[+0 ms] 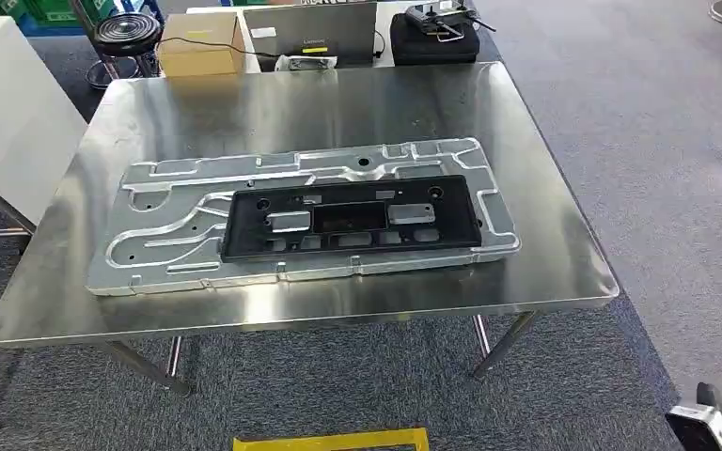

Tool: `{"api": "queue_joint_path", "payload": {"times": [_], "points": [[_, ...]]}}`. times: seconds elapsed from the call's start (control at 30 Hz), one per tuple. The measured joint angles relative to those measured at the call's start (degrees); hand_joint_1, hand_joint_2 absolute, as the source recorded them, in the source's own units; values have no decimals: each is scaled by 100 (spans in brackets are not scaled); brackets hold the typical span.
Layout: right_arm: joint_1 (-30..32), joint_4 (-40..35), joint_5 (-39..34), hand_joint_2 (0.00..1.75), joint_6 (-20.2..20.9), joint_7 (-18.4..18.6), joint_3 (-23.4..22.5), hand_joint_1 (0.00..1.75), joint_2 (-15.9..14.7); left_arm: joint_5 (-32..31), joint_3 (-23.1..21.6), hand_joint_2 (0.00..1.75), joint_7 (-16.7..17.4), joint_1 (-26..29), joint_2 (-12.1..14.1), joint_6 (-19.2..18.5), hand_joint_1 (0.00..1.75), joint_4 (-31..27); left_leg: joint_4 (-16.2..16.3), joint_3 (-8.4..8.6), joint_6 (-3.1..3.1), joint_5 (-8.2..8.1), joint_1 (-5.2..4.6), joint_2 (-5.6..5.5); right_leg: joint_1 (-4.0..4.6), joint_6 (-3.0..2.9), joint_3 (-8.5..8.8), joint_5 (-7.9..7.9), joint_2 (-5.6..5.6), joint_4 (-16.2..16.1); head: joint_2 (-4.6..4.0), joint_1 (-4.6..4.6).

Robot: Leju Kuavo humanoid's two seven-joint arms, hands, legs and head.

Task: Take the parts from the cabinet and place them on the table.

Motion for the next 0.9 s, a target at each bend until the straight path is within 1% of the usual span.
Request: {"api": "queue_joint_path", "payload": {"times": [0.03,0.07,0.1,0.13,0.17,0.2,0.23,0.27,0.3,0.33,0.37,0.4,0.43,0.47,0.5,0.53,0.57,0.6,0.63,0.67,0.7,0.73,0.77,0.8,0.83,0.87,0.9], "points": [[-29,127,70,0,-2,0,-44,0,13,0,0,0,0,-2,0,0,0,0,-325,214,8,104,0,0,-1,11,-30,15,3,18,0,0],[-85,387,219,0,0,0,-127,0,37,0,0,0,0,-12,0,0,0,-2,-832,547,31,200,0,-6,-1,30,-70,43,5,54,0,0],[-155,763,442,0,0,0,-249,0,48,2,2,0,0,-24,0,-13,0,-2,-896,519,62,158,-47,-13,28,76,-76,79,6,53,0,0],[-251,1179,676,0,-17,0,-366,0,48,7,4,0,-20,-19,-9,-26,0,-2,-924,505,92,237,-39,-14,23,104,-81,106,7,66,0,-2],[-344,1559,853,0,-63,0,-486,0,37,7,13,0,-17,-15,-11,-31,0,-2,-919,492,123,257,-55,-12,21,142,-78,144,6,53,0,2],[-429,2032,1004,0,-140,0,-630,0,20,7,28,0,-22,-13,-11,-33,0,-2,-912,483,169,288,-76,-12,-2,183,-65,197,7,14,0,2],[-474,2432,1072,0,-177,0,-770,0,-11,7,46,0,-24,-15,-24,-35,0,-2,-955,456,219,367,-72,-11,-2,229,-66,255,9,-14,0,2],[-497,2695,1110,0,-199,0,-879,0,-33,7,61,0,-24,-23,-42,-35,0,-4,-987,412,252,462,-31,18,-37,254,-88,181,15,30,0,2],[-519,2911,1123,0,-221,0,-962,0,-44,7,77,0,-24,-23,-42,-35,0,-4,-990,342,294,519,-31,18,-39,284,-167,-132,21,194,0,2],[-573,3165,1129,0,-236,0,-1053,0,-83,7,89,0,-24,-16,-42,-35,0,-9,-990,254,313,581,-30,25,-52,321,-277,-553,26,578,0,2],[-613,3326,1132,0,-238,0,-1101,0,-107,7,94,0,-26,-11,-44,-35,0,-9,-986,174,315,640,-34,33,-62,354,-387,-877,24,1004,0,2],[-639,3478,1140,0,-238,0,-1134,0,-109,7,96,0,-26,-11,-46,-35,0,-9,-979,86,309,700,-35,36,-69,379,-473,-1111,24,1438,0,2],[-658,3604,1149,0,-238,0,-1160,0,-109,7,98,0,-26,-11,-46,-35,0,-11,-961,9,298,765,-35,37,-73,392,-479,-1165,24,1714,0,2],[-672,3717,1154,0,-238,0,-1191,0,-109,7,98,0,-24,-8,-46,-35,0,-11,-943,-86,288,819,-34,38,-78,394,-365,-1052,23,1730,0,2],[-688,3804,1218,0,-242,6,-1219,0,-116,7,101,0,-24,-7,-50,-35,0,-11,-921,-171,276,864,-35,38,-78,385,-142,-864,23,1514,0,2],[-722,3927,1340,0,-262,24,-1241,0,-147,7,101,0,-22,-7,-57,-37,0,-11,-897,-246,263,905,-35,38,-76,366,177,-671,24,1106,0,2],[-785,4142,1526,0,-338,50,-1287,0,-188,7,103,0,-22,-10,-65,-42,0,-11,-883,-310,243,951,-35,38,-68,329,587,-564,24,543,0,2],[-866,4339,1686,0,-427,83,-1327,0,-219,4,107,0,-22,-18,-77,-44,0,-11,-866,-338,222,1005,-34,42,-48,269,967,-717,26,-56,0,2],[-917,4576,1882,0,-525,156,-1385,0,-265,-4,107,0,-24,-17,-98,-50,0,-11,-866,-374,184,1034,-52,42,-1,248,1085,-767,23,-313,0,2],[-933,4863,2066,0,-639,263,-1425,0,-289,-11,107,0,-28,-19,-105,-59,0,-13,-891,-350,148,1090,-31,43,12,209,1029,-695,28,-242,0,0],[-961,5167,2181,0,-770,381,-1484,0,-335,-31,107,0,-31,-20,-109,-70,0,-13,-892,-362,110,1142,-10,41,37,172,1021,-691,31,-254,0,-2],[-1010,5454,2284,0,-859,510,-1539,0,-363,-53,107,0,-31,-8,-118,-87,0,-13,-930,-359,67,1187,-3,39,48,127,1002,-650,30,-260,0,2],[-1043,5811,2403,0,-945,729,-1628,0,-389,-66,109,0,-31,15,-114,-105,0,-13,-913,-386,29,1217,-23,37,-20,71,957,-532,29,-356,0,2],[-1080,6035,2496,0,-992,842,-1663,0,-385,-81,107,0,-31,12,-114,-105,0,-13,-798,-461,1,994,-6,18,-16,48,894,-466,-5,-354,0,-2],[-1101,6247,2577,0,-1005,951,-1667,0,-383,-83,107,0,-26,16,-118,-118,0,-13,-500,-549,-12,587,-6,12,-17,2,806,-392,5,-357,0,0],[-1108,6494,2687,0,-999,1145,-1672,0,-374,-101,107,0,-24,14,-122,-129,0,-13,-83,-642,-26,191,2,13,-9,2,714,-326,3,-355,0,0],[-1124,6664,2741,0,-975,1275,-1676,0,-365,-101,107,0,-24,10,-120,-129,0,-13,362,-719,-39,-112,3,13,1,-5,622,-257,2,-352,0,-2]]}}
